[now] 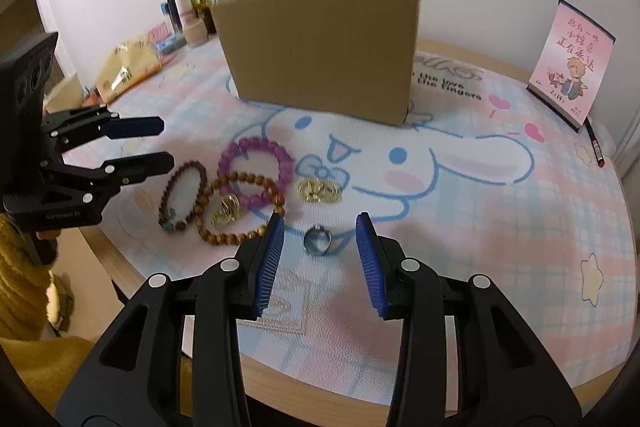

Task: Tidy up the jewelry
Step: 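Move both open grippers back over the remaining jewelry, then close left gripper on dark red bracelet while right gripper grasps silver ring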

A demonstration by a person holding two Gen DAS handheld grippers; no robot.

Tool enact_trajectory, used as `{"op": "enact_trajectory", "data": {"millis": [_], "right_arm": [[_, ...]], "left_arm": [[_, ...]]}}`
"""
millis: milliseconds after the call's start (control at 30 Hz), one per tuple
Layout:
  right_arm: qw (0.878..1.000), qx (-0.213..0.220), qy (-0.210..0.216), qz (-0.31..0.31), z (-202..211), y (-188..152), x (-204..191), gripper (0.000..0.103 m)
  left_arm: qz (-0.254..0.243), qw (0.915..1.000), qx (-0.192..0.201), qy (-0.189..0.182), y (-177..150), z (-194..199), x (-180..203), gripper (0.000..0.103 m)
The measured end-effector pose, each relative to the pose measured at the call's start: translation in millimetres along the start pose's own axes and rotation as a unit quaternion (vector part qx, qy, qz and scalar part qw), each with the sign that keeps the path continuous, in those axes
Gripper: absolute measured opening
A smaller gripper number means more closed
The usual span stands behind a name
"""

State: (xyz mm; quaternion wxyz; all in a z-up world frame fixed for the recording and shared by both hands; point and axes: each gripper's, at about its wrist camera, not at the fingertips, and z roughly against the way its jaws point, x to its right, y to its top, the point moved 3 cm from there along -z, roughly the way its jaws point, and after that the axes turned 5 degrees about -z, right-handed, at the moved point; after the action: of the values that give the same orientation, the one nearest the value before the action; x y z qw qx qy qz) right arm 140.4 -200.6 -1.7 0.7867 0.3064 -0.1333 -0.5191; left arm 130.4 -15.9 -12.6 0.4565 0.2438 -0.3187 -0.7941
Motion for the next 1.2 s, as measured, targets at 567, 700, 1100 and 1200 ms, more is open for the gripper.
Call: {"op": "enact_trajectory", "data": {"millis": [567, 700, 1100, 1200], "right_arm": [[1.0, -0.017, -0.004, 0.007, -20, -7, -9, 0.028], [1.0, -0.018, 0.004, -0.002, -21, -7, -7, 0.021], [1.0, -0.014, -0.001, -0.013, -18, -7, -4, 0.017], [1.0, -0.01, 0.004, -0.018, -14, -7, -3, 0.017]], "left_arm": [[0.008, 0.9997, -0.022, 0.0, -12, -21, -1, 0.027], [0.011, 0.9997, -0.02, 0.006, -12, -21, -3, 0.017], [0.03, 0.9994, -0.011, 0.013, -15, -20, -9, 0.006], [0.03, 0.9992, -0.008, 0.025, -15, -17, -9, 0.006]]}}
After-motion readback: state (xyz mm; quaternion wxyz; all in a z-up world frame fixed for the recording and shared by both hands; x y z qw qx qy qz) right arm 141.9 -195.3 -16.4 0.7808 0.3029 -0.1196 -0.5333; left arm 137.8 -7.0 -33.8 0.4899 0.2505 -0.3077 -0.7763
